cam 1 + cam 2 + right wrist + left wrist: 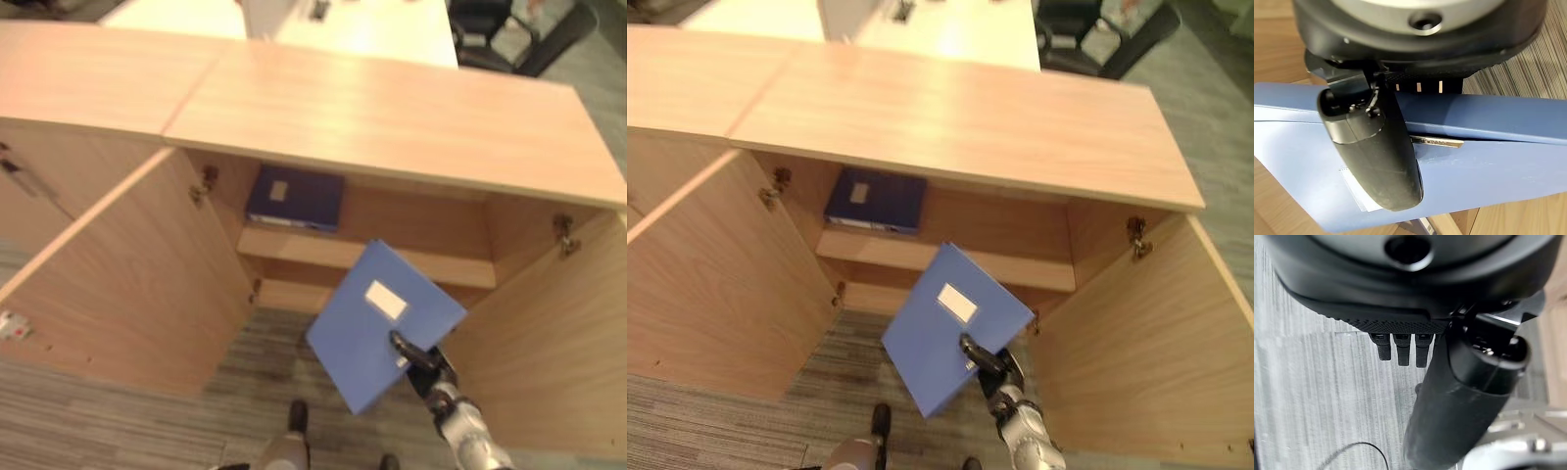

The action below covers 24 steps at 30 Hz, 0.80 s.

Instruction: Put the empty folder in the office cabinet

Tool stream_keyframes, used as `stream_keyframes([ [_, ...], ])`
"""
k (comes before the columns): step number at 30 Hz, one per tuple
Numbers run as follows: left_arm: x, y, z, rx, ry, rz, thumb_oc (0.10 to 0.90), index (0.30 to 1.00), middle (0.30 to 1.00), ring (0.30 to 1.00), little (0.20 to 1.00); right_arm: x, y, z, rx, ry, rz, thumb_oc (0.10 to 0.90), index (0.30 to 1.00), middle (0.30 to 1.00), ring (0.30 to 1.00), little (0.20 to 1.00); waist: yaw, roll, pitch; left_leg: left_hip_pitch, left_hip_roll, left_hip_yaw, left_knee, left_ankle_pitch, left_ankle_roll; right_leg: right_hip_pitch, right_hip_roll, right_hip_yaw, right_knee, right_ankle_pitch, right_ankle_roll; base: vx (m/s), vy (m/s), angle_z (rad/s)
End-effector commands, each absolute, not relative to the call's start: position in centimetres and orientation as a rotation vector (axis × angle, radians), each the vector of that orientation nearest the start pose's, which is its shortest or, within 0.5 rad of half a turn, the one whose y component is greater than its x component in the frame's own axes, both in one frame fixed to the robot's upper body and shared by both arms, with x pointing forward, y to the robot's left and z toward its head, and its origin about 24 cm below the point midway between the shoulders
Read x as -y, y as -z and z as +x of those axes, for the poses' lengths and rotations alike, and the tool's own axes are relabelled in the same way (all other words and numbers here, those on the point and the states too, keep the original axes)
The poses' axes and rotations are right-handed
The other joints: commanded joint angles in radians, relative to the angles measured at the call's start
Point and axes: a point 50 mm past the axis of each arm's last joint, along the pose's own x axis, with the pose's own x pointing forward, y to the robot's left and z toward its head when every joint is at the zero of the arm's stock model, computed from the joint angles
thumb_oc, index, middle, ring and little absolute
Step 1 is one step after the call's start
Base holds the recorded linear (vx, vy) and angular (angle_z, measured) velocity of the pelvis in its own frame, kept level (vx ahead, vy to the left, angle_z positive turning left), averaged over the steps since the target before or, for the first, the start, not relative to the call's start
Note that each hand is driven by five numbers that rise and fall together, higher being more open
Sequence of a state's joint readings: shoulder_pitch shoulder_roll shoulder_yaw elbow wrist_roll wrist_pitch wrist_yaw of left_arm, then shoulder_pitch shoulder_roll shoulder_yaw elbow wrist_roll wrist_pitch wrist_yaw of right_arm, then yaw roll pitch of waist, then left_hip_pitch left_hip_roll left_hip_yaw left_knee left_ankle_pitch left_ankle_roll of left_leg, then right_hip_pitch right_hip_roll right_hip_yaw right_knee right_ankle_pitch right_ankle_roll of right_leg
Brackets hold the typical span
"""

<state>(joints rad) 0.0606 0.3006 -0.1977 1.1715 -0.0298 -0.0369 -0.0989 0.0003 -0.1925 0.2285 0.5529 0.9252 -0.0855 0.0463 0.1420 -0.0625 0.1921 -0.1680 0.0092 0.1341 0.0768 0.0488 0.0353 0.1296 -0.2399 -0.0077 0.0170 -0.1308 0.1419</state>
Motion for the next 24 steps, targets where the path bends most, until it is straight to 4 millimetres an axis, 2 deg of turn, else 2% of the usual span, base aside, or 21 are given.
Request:
stream_keyframes([
  [1, -25.5, 15.2, 8.8, -1.173, 0.075, 0.332, 0.800, 0.900, 0.900, 0.900, 0.900, 17.0, 2.2, 25.3, -0.220, -0.032, 0.666, 0.400, 0.300, 0.300, 0.300, 0.300, -0.008, 0.012, -0.059, -0.064, 0.081, -0.076, -0.113, 0.100, -0.119, 0.098, 0.031, -0.017, 0.009, -0.018, 0.074, 0.09, 0.108, -0.30],
  [2, -22.0, 16.4, 4.0, -1.216, 0.156, 0.268, 0.800, 0.900, 0.900, 0.900, 0.900, 17.6, 2.4, 25.1, -0.204, 0.008, 0.671, 0.400, 0.300, 0.300, 0.300, 0.300, 0.019, 0.004, -0.049, -0.075, 0.065, -0.085, -0.102, 0.093, -0.107, 0.095, 0.025, -0.039, 0.033, -0.010, 0.078, 0.04, 0.042, -0.23],
  [3, -21.8, 16.7, 2.3, -1.267, 0.213, 0.318, 0.800, 0.900, 0.900, 0.900, 0.900, 18.3, 1.6, 25.8, -0.157, 0.032, 0.662, 0.400, 0.300, 0.300, 0.300, 0.300, 0.045, -0.002, -0.034, -0.089, 0.052, -0.096, -0.087, 0.083, -0.097, 0.063, 0.029, -0.053, 0.078, 0.006, 0.087, 0.06, -0.025, -0.13],
  [4, -21.8, 16.7, 2.2, -1.267, 0.214, 0.318, 0.800, 0.900, 0.900, 0.900, 0.900, 18.3, 1.6, 25.8, -0.158, 0.033, 0.661, 0.400, 0.300, 0.300, 0.300, 0.300, 0.044, -0.006, -0.037, -0.087, 0.048, -0.097, -0.089, 0.076, -0.099, 0.063, 0.025, -0.055, 0.080, -0.003, 0.086, 0.04, -0.031, 0.15],
  [5, -21.7, 16.8, 0.8, -1.302, 0.230, 0.347, 0.800, 0.900, 0.900, 0.900, 0.900, 18.8, 1.2, 26.0, -0.126, 0.067, 0.685, 0.400, 0.300, 0.300, 0.300, 0.300, 0.058, -0.007, -0.020, -0.092, 0.036, -0.106, -0.077, 0.061, -0.090, 0.034, 0.030, -0.063, 0.131, 0.014, 0.094, 0.05, 0.016, 0.33],
  [6, -21.7, 16.8, -0.1, -1.332, 0.269, 0.384, 0.800, 0.900, 0.900, 0.900, 0.900, 19.1, 0.5, 26.4, -0.077, 0.083, 0.710, 0.400, 0.300, 0.300, 0.300, 0.300, 0.073, 0.002, 0.011, -0.089, 0.030, -0.114, -0.058, 0.034, -0.072, -0.044, 0.031, -0.093, 0.256, 0.071, 0.107, 0.03, 0.026, 0.37],
  [7, -21.7, 16.8, -0.1, -1.331, 0.269, 0.384, 0.800, 0.900, 0.900, 0.900, 0.900, 19.1, 0.5, 26.4, -0.077, 0.083, 0.710, 0.400, 0.300, 0.300, 0.300, 0.300, 0.073, 0.002, 0.011, -0.090, 0.030, -0.114, -0.057, 0.033, -0.072, -0.046, 0.031, -0.093, 0.258, 0.070, 0.107, 0.01, 0.043, 0.30],
  [8, -21.5, 16.9, -0.4, -1.336, 0.280, 0.390, 0.800, 0.900, 0.900, 0.900, 0.900, 19.1, 0.3, 26.5, -0.065, 0.089, 0.717, 0.400, 0.300, 0.300, 0.300, 0.300, 0.080, 0.014, 0.031, -0.081, 0.032, -0.114, -0.052, 0.018, -0.062, -0.079, 0.022, -0.130, 0.328, 0.118, 0.115, 0.06, 0.064, 0.14],
  [9, -21.3, 16.9, -0.5, -1.331, 0.302, 0.406, 0.800, 0.900, 0.900, 0.900, 0.900, 18.9, 0.2, 26.6, -0.060, 0.093, 0.730, 0.400, 0.300, 0.300, 0.300, 0.300, 0.081, 0.039, 0.052, -0.062, 0.042, -0.116, -0.049, -0.003, -0.048, -0.114, 0.016, -0.190, 0.417, 0.149, 0.120, 0.10, 0.094, 0.02],
  [10, -21.3, 16.8, -0.6, -1.331, 0.306, 0.413, 0.800, 0.900, 0.900, 0.900, 0.900, 18.9, 0.4, 26.5, -0.065, 0.101, 0.731, 0.400, 0.300, 0.300, 0.300, 0.300, 0.080, 0.051, 0.062, -0.043, 0.043, -0.111, -0.052, -0.011, -0.044, -0.139, 0.011, -0.214, 0.446, 0.168, 0.120, 0.09, 0.071, 0.00],
  [12, -21.2, 16.8, -0.8, -1.327, 0.313, 0.420, 0.800, 0.900, 0.900, 0.900, 0.900, 18.9, 0.7, 26.4, -0.074, 0.110, 0.732, 0.400, 0.300, 0.300, 0.300, 0.300, 0.079, 0.060, 0.070, -0.020, 0.043, -0.110, -0.060, -0.020, -0.040, -0.163, 0.004, -0.232, 0.464, 0.172, 0.119, 0.09, 0.053, -0.01],
  [13, -20.9, 16.9, -0.8, -1.324, 0.325, 0.425, 0.800, 0.900, 0.900, 0.900, 0.900, 19.0, 0.9, 26.3, -0.082, 0.119, 0.734, 0.400, 0.300, 0.300, 0.300, 0.300, 0.073, 0.069, 0.079, 0.006, 0.044, -0.111, -0.072, -0.028, -0.039, -0.190, -0.002, -0.252, 0.467, 0.151, 0.110, 0.25, 0.027, -0.08],
  [14, -20.4, 17.0, -1.0, -1.325, 0.360, 0.436, 0.800, 0.900, 0.900, 0.900, 0.900, 19.1, 1.3, 26.0, -0.095, 0.133, 0.752, 0.400, 0.300, 0.300, 0.300, 0.300, 0.059, 0.079, 0.086, 0.046, 0.049, -0.111, -0.085, -0.044, -0.047, -0.235, -0.008, -0.288, 0.393, 0.088, 0.085, 0.21, -0.017, -0.20],
  [15, -20.4, 17.0, -1.0, -1.325, 0.361, 0.436, 0.800, 0.900, 0.900, 0.900, 0.900, 19.1, 1.3, 26.0, -0.096, 0.134, 0.752, 0.400, 0.300, 0.300, 0.300, 0.300, 0.058, 0.080, 0.088, 0.052, 0.050, -0.113, -0.088, -0.047, -0.050, -0.229, -0.007, -0.291, 0.394, 0.081, 0.082, 0.23, -0.074, -0.27],
  [16, -20.2, 17.0, -1.3, -1.332, 0.381, 0.442, 0.800, 0.900, 0.900, 0.900, 0.900, 19.2, 1.5, 25.8, -0.101, 0.143, 0.759, 0.400, 0.300, 0.300, 0.300, 0.300, 0.048, 0.081, 0.092, 0.074, 0.050, -0.111, -0.094, -0.056, -0.057, -0.234, -0.012, -0.307, 0.341, 0.068, 0.072, 0.30, -0.222, 0.01],
  [17, -19.6, 17.1, -1.9, -1.339, 0.424, 0.452, 0.800, 0.900, 0.900, 0.900, 0.900, 19.4, 2.1, 25.4, -0.119, 0.169, 0.775, 0.400, 0.300, 0.300, 0.300, 0.300, 0.018, 0.076, 0.106, 0.133, 0.041, -0.110, -0.127, -0.076, -0.077, -0.297, -0.025, -0.324, 0.153, 0.135, 0.069, 0.30, -0.209, 0.08],
  [18, -19.6, 17.1, -1.9, -1.339, 0.424, 0.452, 0.800, 0.900, 0.900, 0.900, 0.900, 19.4, 2.1, 25.4, -0.120, 0.169, 0.774, 0.400, 0.300, 0.300, 0.300, 0.300, 0.019, 0.079, 0.105, 0.137, 0.044, -0.109, -0.132, -0.077, -0.077, -0.289, -0.020, -0.326, 0.141, 0.139, 0.070, 0.41, -0.259, -0.08],
  [19, -19.7, 17.1, -1.9, -1.343, 0.433, 0.450, 0.800, 0.900, 0.900, 0.900, 0.900, 19.9, 2.6, 25.2, -0.134, 0.195, 0.781, 0.400, 0.300, 0.300, 0.300, 0.300, -0.006, 0.083, 0.107, 0.179, 0.042, -0.117, -0.145, -0.097, -0.089, -0.337, -0.032, -0.323, 0.048, 0.199, 0.085, 0.31, -0.143, -0.21],
  [20, -19.9, 17.1, -1.8, -1.342, 0.433, 0.454, 0.800, 0.900, 0.900, 0.900, 0.900, 20.2, 2.9, 24.8, -0.142, 0.209, 0.776, 0.400, 0.300, 0.300, 0.300, 0.300, -0.022, 0.091, 0.110, 0.205, 0.053, -0.124, -0.151, -0.111, -0.097, -0.346, -0.030, -0.314, -0.002, 0.230, 0.094, 0.47, -0.253, -0.09],
  [21, -20.3, 17.0, -1.4, -1.336, 0.431, 0.459, 0.800, 0.900, 0.900, 0.900, 0.900, 20.8, 3.6, 24.0, -0.160, 0.238, 0.767, 0.400, 0.300, 0.300, 0.300, 0.300, -0.049, 0.095, 0.108, 0.235, 0.060, -0.136, -0.154, -0.128, -0.107, -0.368, -0.032, -0.273, -0.018, 0.250, 0.103, 0.29, -0.163, 0.18],
  [24, -20.3, 17.1, -1.2, -1.331, 0.441, 0.472, 0.800, 0.900, 0.900, 0.900, 0.900, 21.5, 4.6, 22.7, -0.186, 0.287, 0.775, 0.400, 0.300, 0.300, 0.300, 0.300, -0.065, 0.083, 0.092, 0.262, 0.045, -0.148, -0.156, -0.152, -0.113, -0.334, -0.036, -0.268, -0.049, 0.275, 0.098, 0.24, -0.180, 0.58],
])
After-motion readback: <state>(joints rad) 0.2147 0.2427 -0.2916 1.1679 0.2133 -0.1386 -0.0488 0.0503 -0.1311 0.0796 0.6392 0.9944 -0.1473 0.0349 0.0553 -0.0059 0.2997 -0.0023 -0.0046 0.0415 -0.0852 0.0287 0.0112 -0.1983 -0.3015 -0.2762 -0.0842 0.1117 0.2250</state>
